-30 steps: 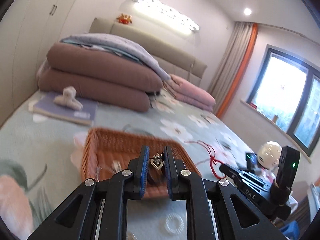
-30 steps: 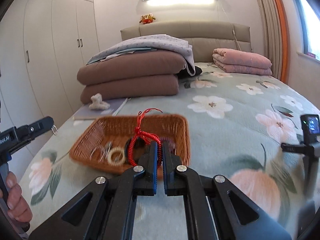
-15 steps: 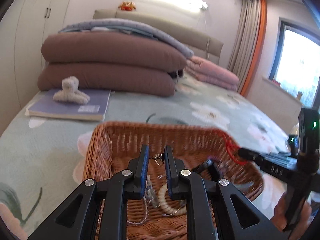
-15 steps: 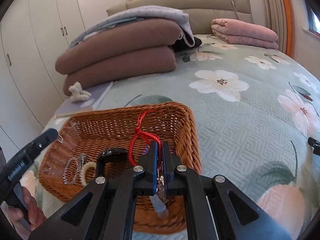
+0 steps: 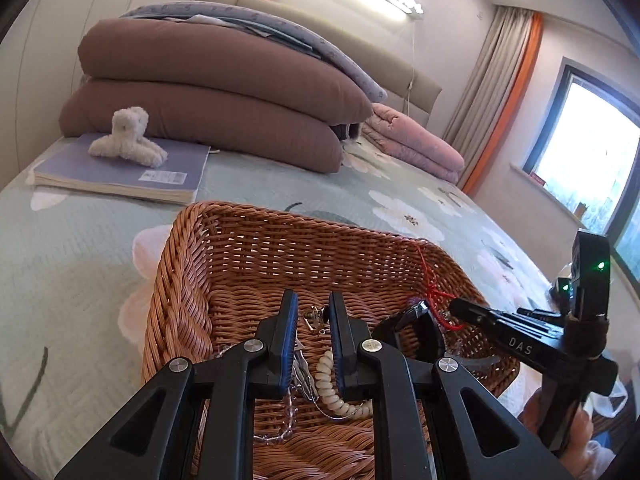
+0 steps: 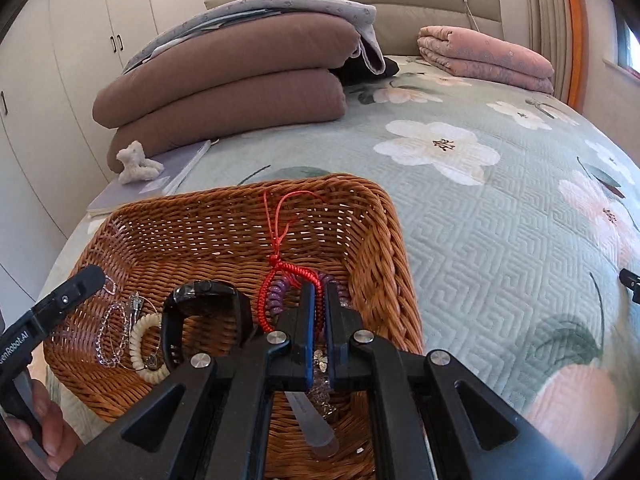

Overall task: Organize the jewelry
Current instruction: 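Carry the earring and red string bracelet into the basket and open both tools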

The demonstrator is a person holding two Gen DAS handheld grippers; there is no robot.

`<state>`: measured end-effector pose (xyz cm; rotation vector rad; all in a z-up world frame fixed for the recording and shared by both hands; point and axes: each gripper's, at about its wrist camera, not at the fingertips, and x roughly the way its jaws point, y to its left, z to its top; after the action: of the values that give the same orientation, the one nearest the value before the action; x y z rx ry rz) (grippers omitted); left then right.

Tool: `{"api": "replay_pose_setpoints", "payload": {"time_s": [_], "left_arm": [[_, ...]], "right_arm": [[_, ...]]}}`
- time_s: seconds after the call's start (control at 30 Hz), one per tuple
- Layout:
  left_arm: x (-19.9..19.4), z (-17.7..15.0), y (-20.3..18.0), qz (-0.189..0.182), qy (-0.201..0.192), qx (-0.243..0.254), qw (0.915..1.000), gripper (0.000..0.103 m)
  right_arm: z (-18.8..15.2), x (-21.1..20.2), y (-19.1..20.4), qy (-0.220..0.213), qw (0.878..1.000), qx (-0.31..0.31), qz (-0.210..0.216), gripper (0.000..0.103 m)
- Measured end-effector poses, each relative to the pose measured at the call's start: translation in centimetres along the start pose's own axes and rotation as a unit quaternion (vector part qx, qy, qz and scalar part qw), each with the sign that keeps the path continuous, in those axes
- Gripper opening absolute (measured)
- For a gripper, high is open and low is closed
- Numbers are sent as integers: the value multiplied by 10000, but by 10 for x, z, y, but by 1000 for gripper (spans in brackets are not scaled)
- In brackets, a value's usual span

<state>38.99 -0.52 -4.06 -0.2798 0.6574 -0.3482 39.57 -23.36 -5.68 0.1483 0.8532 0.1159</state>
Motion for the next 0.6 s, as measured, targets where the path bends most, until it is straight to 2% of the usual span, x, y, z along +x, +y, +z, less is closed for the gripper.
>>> {"api": "replay_pose_setpoints", "payload": {"time_s": [0.17, 0.33, 0.6], "left_arm": [[1, -2, -4, 142, -17, 150, 9998, 16], [-1, -2, -3, 88, -41, 130, 9999, 16], [-2, -4, -8, 227, -54, 272, 9994, 19]], "right_arm": [[-2, -1, 4, -42, 9999, -95, -70, 6], [-4, -5, 4, -128, 9999, -86, 15, 7], [-7, -8, 3, -162, 9997, -103, 127, 9]]}}
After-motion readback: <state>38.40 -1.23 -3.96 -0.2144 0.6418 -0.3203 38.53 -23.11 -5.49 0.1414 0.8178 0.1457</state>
